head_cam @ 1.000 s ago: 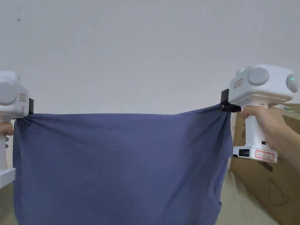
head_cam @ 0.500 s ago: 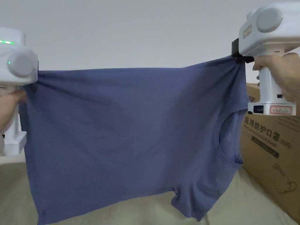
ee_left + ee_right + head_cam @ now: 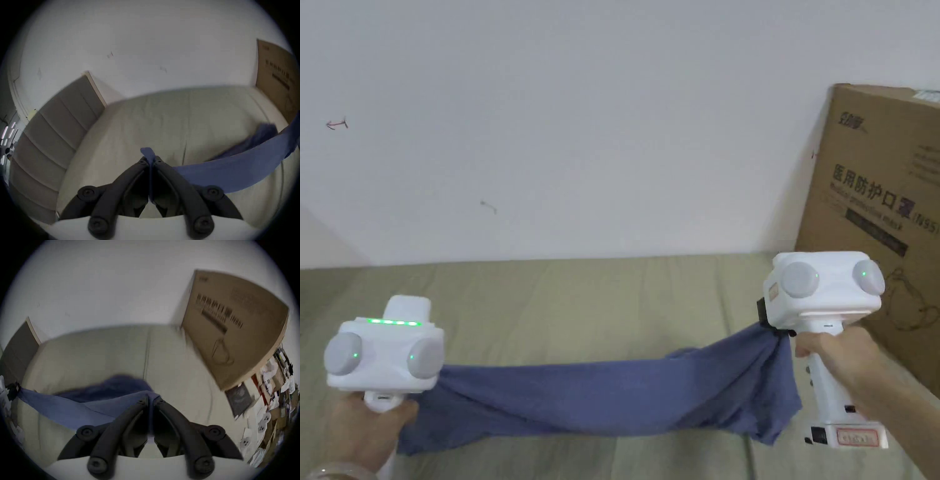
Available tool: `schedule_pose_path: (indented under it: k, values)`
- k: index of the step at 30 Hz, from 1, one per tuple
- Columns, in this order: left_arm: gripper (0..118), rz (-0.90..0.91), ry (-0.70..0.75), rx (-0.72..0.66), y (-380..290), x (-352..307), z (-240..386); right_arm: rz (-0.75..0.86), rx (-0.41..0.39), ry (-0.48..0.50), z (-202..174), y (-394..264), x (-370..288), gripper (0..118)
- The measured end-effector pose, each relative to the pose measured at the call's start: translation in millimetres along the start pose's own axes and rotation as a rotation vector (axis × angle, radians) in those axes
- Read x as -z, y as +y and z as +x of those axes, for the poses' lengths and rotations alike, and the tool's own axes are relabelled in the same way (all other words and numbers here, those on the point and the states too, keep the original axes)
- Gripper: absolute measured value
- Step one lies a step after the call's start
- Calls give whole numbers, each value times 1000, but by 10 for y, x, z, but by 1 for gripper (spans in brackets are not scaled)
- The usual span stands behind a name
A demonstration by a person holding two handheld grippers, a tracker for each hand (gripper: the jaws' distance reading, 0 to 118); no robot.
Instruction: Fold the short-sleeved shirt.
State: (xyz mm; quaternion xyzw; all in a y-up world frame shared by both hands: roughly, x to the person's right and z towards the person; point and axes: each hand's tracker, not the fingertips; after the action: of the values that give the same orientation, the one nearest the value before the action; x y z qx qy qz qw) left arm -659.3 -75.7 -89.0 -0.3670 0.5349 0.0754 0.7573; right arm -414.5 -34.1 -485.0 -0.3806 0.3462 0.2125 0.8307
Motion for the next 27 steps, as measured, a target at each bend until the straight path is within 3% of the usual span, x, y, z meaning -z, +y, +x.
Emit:
schedule_pose_path:
  k: [6, 9, 11, 13, 15, 16, 20, 24, 27]
  values:
    - [2, -78, 13, 21, -547, 39, 63, -129, -76, -1, 10, -767, 431, 5]
    - [2, -85, -3, -13, -666, -94, -37, -138, -56, 21, 134, -1021, 324, 5]
    - [2, -69, -18, -30, -778, -277, -108, -116, 22, 56, 249, -1210, 139, 5]
    - [2, -44, -29, -42, -925, -508, -186, -102, 2, 58, 316, -1425, -57, 5]
    - [2, -34, -30, -21, -1128, -763, -235, -89, -108, 68, 341, -1708, -299, 5]
    - [2, -28, -28, -14, -1226, -870, -256, -82, -122, 61, 355, -1846, -407, 5]
    - [2, -37, -42, -35, -1721, -1376, -479, -101, -24, 134, 502, -2510, -871, 5]
    - [2, -53, -53, -57, -2236, -1651, -855, -66, -144, 117, 518, -3285, -1433, 5]
    - [2, -72, -58, -37, -2668, -2004, -990, -104, -94, 162, 566, -3833, -1723, 5]
